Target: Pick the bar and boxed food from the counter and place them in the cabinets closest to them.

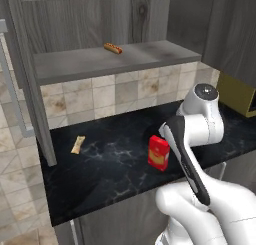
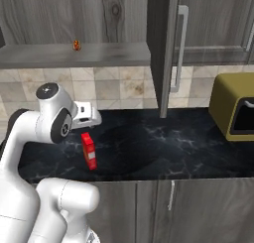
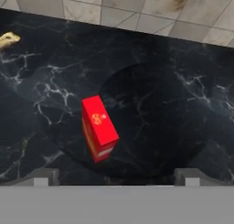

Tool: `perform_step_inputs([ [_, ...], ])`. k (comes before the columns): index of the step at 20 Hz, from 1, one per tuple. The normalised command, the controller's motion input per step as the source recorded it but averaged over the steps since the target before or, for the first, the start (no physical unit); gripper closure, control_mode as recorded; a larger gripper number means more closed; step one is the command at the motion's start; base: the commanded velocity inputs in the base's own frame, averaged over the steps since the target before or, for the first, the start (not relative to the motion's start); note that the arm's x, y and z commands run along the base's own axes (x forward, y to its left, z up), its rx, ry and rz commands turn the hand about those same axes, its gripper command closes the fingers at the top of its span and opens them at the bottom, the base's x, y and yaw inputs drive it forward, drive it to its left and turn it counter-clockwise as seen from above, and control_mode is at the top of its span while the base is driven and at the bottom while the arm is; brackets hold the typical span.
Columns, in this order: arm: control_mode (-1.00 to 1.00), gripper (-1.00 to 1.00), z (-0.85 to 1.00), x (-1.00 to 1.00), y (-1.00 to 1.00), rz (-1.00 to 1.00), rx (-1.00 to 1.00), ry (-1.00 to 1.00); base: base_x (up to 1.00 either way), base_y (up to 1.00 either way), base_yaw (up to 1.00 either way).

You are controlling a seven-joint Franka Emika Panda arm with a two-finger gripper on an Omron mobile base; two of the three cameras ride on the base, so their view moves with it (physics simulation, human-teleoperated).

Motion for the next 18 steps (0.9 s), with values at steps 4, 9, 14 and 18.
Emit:
perform_step_inputs([
  [4,-1.00,-1.00,-0.31,0.39,0.00,0.04,0.07,0.08,0.00,0.00,0.00],
  [9,-1.00,-1.00,-0.31,0.41,0.04,0.05,0.06,0.07,0.00,0.00,0.00],
  [14,-1.00,-1.00,-0.29,0.24,0.05,0.04,0.04,0.05,0.00,0.00,0.00],
  [18,-1.00,-1.00,-0.38,-0.10,-0.03,0.02,0.09,0.00,0.00,0.00,0.00],
])
